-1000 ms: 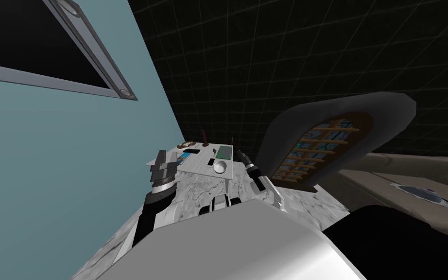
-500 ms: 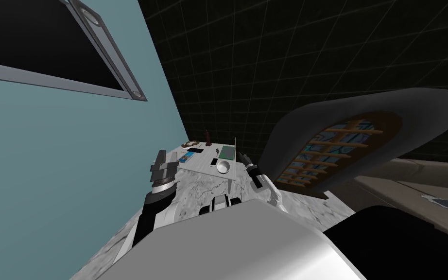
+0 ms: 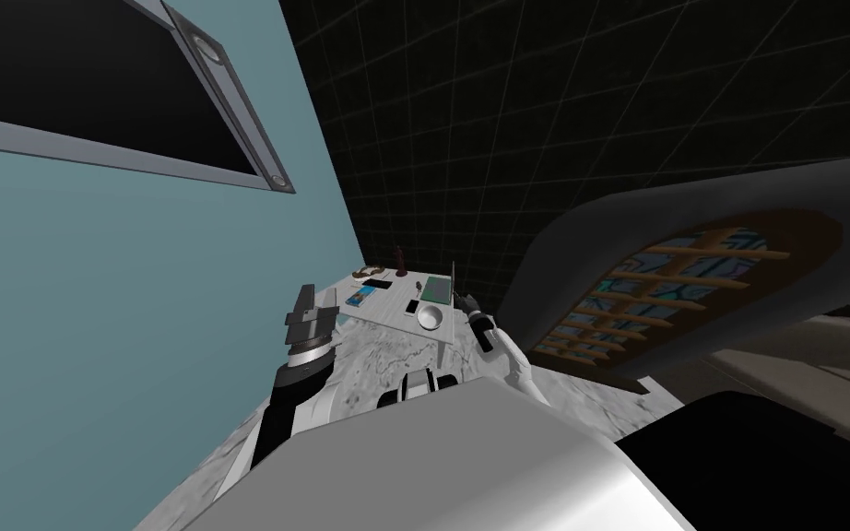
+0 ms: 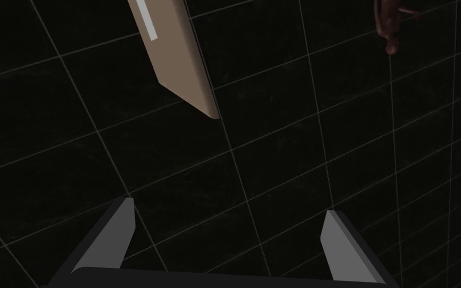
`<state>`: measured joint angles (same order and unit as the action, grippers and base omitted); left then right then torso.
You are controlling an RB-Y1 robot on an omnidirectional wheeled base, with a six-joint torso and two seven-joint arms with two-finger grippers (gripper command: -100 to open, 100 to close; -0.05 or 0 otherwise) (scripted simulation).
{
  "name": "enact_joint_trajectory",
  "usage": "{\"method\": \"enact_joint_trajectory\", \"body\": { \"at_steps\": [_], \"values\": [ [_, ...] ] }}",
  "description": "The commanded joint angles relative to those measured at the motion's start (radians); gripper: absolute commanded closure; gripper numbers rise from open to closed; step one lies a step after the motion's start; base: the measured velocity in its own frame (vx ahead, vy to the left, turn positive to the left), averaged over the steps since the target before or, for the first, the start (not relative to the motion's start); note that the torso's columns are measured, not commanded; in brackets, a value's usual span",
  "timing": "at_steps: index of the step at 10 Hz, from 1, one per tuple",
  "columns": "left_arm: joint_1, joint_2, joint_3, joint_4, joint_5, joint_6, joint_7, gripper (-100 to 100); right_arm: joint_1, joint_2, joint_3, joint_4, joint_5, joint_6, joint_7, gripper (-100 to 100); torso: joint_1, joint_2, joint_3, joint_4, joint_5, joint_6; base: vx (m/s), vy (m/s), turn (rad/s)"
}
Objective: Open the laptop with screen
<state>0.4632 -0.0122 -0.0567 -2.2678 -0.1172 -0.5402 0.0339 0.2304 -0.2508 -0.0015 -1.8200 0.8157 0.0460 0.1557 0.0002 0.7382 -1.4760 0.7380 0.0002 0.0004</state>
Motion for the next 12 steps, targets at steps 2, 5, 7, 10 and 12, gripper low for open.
{"method": "enact_joint_trajectory", "body": {
  "at_steps": [2, 5, 7, 10, 12],
  "values": [
    [0.0, 0.0, 0.0, 0.0, 0.0, 0.0, 0.0, 0, -0.037, -0.014, -0.011, 0.083, 0.107, 0.067, 0.048, -100, -0.001, 0.0, 0.0, 0.0, 0.0, 0.0, 0.019, 0.034, 0.083],
    [0.0, 0.0, 0.0, 0.0, 0.0, 0.0, 0.0, 0, -0.054, -0.023, -0.014, 0.121, 0.161, 0.1, 0.07, -100, 0.0, 0.0, 0.0, 0.0, 0.0, -0.001, 0.014, 0.028, 0.071],
    [0.0, 0.0, 0.0, 0.0, 0.0, 0.0, 0.0, 0, -0.071, -0.033, -0.018, 0.159, 0.207, 0.133, 0.091, -100, 0.0, 0.0, 0.0, 0.0, 0.0, -0.001, 0.013, 0.029, 0.086],
    [0.0, 0.0, 0.0, 0.0, 0.0, 0.0, 0.0, 0, -0.105, -0.052, -0.025, 0.236, 0.297, 0.199, 0.133, -100, 0.001, -0.001, 0.0, 0.0, 0.0, -0.001, 0.023, 0.041, 0.103],
    [0.0, 0.0, 0.0, 0.0, 0.0, 0.0, 0.0, 0, -0.122, -0.062, -0.028, 0.275, 0.343, 0.231, 0.153, -100, -0.001, 0.0, 0.0, 0.0, 0.0, 0.0, 0.02, 0.026, 0.074]
  ]
}}
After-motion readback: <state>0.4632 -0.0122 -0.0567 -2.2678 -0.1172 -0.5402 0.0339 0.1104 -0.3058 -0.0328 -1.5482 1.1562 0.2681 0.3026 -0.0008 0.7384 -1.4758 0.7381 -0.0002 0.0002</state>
